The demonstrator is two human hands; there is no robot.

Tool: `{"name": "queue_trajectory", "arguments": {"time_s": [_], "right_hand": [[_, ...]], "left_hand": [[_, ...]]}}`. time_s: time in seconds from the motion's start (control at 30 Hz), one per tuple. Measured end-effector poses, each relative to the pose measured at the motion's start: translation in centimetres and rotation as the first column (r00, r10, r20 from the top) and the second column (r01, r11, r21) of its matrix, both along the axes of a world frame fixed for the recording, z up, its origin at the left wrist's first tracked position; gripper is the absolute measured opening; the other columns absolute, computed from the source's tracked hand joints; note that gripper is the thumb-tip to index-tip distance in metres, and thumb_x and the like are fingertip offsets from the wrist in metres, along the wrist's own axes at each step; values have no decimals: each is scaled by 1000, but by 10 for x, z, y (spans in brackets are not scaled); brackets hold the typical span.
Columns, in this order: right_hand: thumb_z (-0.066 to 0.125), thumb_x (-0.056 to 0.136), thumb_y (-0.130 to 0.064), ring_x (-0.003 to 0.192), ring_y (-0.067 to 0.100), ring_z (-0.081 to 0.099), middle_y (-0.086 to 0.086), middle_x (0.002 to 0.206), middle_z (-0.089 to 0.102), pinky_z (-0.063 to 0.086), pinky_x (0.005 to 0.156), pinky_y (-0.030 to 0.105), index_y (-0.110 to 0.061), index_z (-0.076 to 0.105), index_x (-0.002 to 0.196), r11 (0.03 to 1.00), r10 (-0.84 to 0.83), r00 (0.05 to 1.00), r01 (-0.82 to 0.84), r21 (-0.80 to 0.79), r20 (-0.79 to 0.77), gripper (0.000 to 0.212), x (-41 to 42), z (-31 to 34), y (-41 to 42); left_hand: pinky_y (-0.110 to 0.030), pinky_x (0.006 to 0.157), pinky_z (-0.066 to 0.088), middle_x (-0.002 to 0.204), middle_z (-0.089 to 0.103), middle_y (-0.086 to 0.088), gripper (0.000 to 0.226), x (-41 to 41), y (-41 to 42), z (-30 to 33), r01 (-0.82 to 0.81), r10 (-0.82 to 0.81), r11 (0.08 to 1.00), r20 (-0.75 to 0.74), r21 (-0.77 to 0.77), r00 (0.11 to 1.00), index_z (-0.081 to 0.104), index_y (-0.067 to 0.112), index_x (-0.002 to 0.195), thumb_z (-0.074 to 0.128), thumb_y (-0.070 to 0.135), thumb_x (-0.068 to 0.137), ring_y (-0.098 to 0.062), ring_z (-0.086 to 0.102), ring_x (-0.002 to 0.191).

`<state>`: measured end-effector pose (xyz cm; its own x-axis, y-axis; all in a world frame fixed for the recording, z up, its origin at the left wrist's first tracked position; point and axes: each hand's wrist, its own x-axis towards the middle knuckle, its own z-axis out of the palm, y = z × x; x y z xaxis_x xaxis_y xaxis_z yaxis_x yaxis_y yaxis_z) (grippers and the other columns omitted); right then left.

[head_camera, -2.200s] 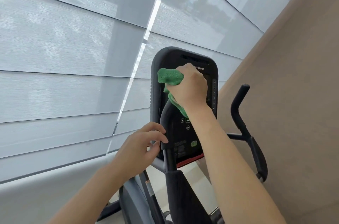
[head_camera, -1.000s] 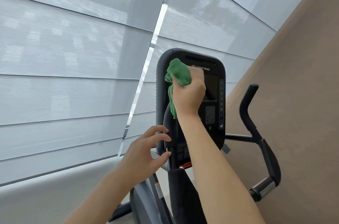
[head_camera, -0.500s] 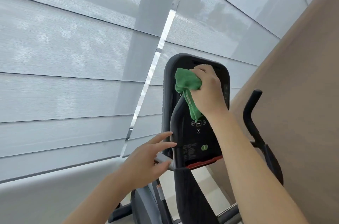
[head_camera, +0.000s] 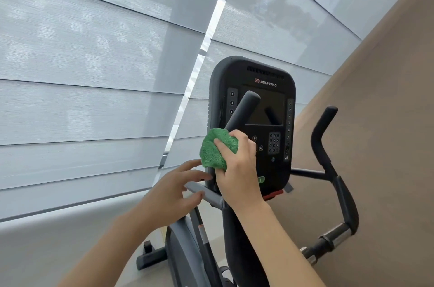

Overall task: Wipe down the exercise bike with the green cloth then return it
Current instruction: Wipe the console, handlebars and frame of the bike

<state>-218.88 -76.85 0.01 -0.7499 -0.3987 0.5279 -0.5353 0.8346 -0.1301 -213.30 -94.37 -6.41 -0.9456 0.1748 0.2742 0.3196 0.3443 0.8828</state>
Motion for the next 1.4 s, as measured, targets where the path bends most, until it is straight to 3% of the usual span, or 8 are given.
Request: {"name": "queue_trajectory", "arguments": {"time_s": [0.17, 0.33, 0.43, 0.57, 0.7, 0.93, 1.13, 1.4], "right_hand": [[85, 86, -20, 125, 22, 42, 2, 140, 45, 52, 103, 40, -21, 74, 132, 994, 99, 986, -93, -54, 137, 47, 7, 10, 19], [92, 80, -14, 126, 16, 55, -3, 131, 50, 50, 109, 32, -25, 79, 124, 963, 238, 908, -176, -202, 344, 47, 18, 18, 52], [91, 77, -3, 119, 10, 60, -2, 127, 53, 53, 103, 24, -20, 82, 117, 952, 257, 941, -207, -225, 220, 44, 10, 35, 56], [85, 81, 0, 125, 18, 56, 4, 140, 46, 48, 109, 22, -17, 73, 129, 948, 103, 991, -123, -294, -84, 52, -20, 64, 35], [83, 85, -2, 120, 30, 55, 15, 137, 46, 53, 106, 36, -8, 75, 125, 943, 50, 987, -97, -317, -154, 42, -28, 41, 5], [89, 80, -4, 117, 19, 52, 4, 127, 52, 52, 102, 29, -24, 82, 115, 928, 157, 979, -101, -359, 127, 40, -12, 1, 26], [92, 80, -8, 112, 18, 63, 2, 119, 54, 53, 103, 28, -26, 84, 111, 864, 358, 844, -136, -485, 399, 36, 5, 5, 65], [84, 87, -5, 116, 4, 62, 2, 127, 60, 51, 97, 15, -19, 80, 118, 748, 129, 990, -65, -661, 49, 34, -20, 62, 66]], "left_hand": [[-24, 90, 52, 134, 60, 30, 31, -4, -13, 5, -16, 16, 999, -15, 38, 1000, 74, 44, 114, 70, 19, 97, 1, 63, 119], [-28, 90, 55, 136, 58, 30, 27, -1, -27, 12, -70, 72, 996, -43, 56, 996, 74, 42, 110, 73, 19, 95, -4, 64, 117], [-27, 91, 55, 135, 58, 31, 29, 1, -28, 16, -70, 73, 996, -68, 52, 995, 74, 44, 109, 72, 19, 95, -5, 64, 118], [-25, 92, 55, 133, 58, 31, 28, -1, -24, 22, -61, 63, 998, -73, 30, 995, 73, 45, 109, 71, 20, 97, -3, 63, 117], [-29, 93, 56, 131, 58, 31, 30, -6, -20, 24, -69, 71, 997, -80, 36, 994, 74, 44, 107, 69, 16, 97, -4, 64, 116], [-39, 92, 59, 128, 61, 24, 34, -12, -14, 21, -87, 95, 993, -99, 84, 991, 74, 42, 100, 68, 8, 96, -11, 67, 112], [-40, 90, 59, 126, 61, 20, 31, -22, -8, 52, -48, 51, 999, -192, 20, 980, 75, 37, 105, 68, 7, 96, -13, 67, 107], [-35, 88, 59, 124, 62, 17, 31, -54, -11, 136, -109, 28, 976, -384, -191, 923, 72, 29, 119, 68, 8, 97, -4, 65, 105]]}}
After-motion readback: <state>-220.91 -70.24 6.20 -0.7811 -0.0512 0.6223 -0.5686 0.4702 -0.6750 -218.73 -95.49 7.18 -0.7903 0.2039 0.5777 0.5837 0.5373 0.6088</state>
